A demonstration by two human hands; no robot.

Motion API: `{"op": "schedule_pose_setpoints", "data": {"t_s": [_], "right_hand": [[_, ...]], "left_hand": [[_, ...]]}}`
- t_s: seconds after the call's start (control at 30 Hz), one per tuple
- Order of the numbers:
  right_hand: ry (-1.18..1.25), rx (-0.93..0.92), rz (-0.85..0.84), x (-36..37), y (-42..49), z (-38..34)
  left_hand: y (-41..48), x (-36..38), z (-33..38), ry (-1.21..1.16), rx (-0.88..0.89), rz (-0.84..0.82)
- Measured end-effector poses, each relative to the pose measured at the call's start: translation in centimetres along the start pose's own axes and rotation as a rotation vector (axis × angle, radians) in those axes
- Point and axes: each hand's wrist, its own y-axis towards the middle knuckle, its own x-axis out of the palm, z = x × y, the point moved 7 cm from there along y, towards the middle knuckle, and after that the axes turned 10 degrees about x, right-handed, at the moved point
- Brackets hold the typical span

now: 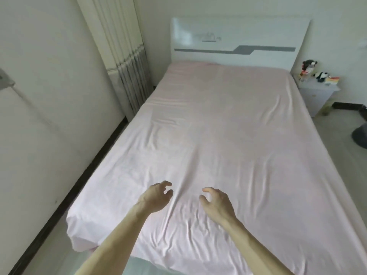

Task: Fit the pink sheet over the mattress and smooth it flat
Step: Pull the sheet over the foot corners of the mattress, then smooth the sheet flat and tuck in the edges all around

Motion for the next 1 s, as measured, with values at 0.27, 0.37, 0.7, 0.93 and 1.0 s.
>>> {"op": "schedule_pose_setpoints", "data": {"t_s": [0.27,0.37,0.7,0.93,1.0], "right_hand": [[-0.090,-0.088,-0.088,13.3,-5.9,-14.7],[-0.125,-0.110,-0.130,17.7,-7.2,-18.3],[-0.288,-0.098,-0.305,31.4,-4.8,-24.2],[-0.327,-0.081,-0.412,39.7,1.1,-30.7],[-0.338,-0.080,-0.436,41.9,2.9,-33.2]], "left_hand": [[-9.7,-7.3,-20.7,-0.099,-0.142,0.076],[-12.4,-8.8,-26.6,-0.108,-0.202,0.077],[-16.5,-6.2,-43.6,-0.287,-0.453,-0.057],[-14.0,-6.4,-52.8,-0.344,-0.596,-0.156],[-12.4,-6.9,-54.7,-0.359,-0.624,-0.185]]}}
